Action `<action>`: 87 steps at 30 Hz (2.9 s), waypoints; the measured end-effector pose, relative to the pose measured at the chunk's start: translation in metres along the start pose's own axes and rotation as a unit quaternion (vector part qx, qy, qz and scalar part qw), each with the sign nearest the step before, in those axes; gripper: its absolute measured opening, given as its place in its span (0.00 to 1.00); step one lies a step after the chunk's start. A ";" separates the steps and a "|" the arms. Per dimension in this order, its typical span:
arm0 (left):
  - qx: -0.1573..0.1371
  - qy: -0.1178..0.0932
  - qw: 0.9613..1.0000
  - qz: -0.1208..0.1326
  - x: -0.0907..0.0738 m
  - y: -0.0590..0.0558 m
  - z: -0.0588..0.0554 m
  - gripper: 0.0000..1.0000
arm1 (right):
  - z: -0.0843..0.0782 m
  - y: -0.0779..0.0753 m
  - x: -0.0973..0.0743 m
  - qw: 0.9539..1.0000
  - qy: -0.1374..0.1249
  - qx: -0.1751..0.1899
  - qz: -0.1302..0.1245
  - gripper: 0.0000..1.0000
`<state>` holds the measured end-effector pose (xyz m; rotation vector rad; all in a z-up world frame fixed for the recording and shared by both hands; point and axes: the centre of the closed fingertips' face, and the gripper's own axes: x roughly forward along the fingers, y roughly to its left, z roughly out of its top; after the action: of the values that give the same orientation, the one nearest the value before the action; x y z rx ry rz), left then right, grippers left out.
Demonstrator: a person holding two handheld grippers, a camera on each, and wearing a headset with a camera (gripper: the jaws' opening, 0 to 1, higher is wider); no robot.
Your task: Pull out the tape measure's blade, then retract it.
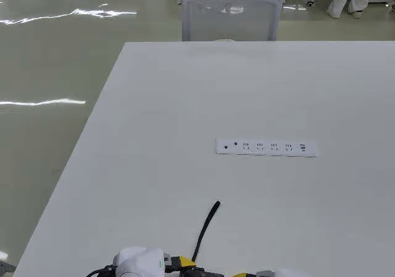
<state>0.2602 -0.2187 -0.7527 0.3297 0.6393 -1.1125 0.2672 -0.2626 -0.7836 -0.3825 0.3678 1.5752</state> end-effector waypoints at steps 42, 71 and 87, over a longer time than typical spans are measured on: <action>0.009 0.002 1.000 -0.008 0.004 -0.002 0.002 0.31 | -0.012 -0.002 -0.028 1.000 0.016 0.003 0.001 0.09; 0.012 0.006 1.000 -0.007 0.005 -0.003 0.001 0.31 | -0.023 -0.004 -0.056 1.000 0.025 0.008 -0.006 0.09; 0.014 0.007 1.000 -0.007 0.006 -0.004 0.001 0.31 | -0.028 -0.005 -0.075 0.999 0.027 0.017 -0.014 0.08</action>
<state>0.2589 -0.2251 -0.7551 0.3571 0.6392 -1.1346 0.2755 -0.3413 -0.7742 -0.4028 0.4298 1.5318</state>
